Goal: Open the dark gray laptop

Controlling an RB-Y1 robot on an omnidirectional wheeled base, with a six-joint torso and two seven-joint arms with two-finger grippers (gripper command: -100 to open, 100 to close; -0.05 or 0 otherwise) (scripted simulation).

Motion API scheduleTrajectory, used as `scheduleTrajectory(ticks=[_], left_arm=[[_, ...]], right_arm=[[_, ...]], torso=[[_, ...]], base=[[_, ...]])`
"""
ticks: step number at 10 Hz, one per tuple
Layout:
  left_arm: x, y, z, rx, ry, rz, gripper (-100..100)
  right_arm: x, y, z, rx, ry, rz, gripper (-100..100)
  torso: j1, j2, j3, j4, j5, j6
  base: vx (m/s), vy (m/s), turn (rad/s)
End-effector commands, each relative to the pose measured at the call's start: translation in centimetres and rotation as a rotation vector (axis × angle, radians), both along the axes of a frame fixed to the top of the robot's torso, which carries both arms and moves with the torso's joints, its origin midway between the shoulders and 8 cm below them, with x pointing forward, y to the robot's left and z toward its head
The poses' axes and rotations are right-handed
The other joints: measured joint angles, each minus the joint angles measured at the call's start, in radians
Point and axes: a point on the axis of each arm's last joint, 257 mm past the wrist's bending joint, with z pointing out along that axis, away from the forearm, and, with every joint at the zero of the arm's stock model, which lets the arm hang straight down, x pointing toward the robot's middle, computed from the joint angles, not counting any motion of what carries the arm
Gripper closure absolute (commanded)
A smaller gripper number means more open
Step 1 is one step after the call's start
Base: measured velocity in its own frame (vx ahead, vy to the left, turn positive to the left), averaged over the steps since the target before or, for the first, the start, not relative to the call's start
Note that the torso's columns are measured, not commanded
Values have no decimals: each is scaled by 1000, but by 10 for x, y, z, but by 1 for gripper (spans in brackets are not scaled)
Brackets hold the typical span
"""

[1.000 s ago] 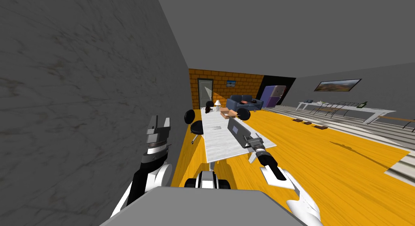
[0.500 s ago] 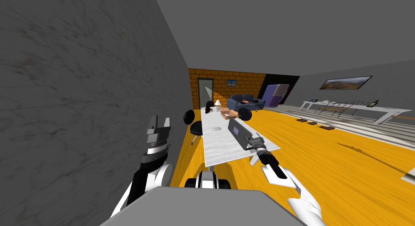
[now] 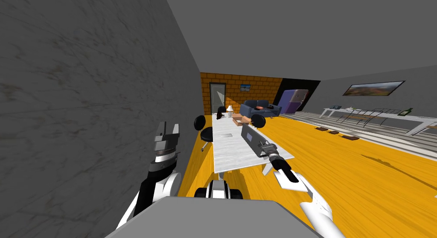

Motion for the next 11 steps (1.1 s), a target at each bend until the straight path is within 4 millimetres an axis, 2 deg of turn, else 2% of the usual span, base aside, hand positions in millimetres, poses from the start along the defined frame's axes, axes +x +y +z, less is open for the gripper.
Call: scheduleTrajectory(ticks=[1, 9, 10, 11], left_arm=[[0, 0, 0, 0, 0, 0, 0], [0, 0, 0, 0, 0, 0, 0], [0, 0, 0, 0, 0, 0, 0], [0, 0, 0, 0, 0, 0, 0]], right_arm=[[8, -7, -5, 81, 19, -15, 100], [28, -20, -11, 282, 43, -55, 100], [28, -16, -9, 259, 36, -45, 100], [31, -15, -14, 308, 40, -51, 100]], torso=[[2, -1, -1, 0, 1, -1], [1, -1, 0, 0, 0, -1], [0, -1, -1, -1, 0, -1], [2, -2, -1, -1, 0, -1]], base=[[-58, -80, 55], [-39, -64, 40], [-18, -24, 20], [-18, -47, 42]])
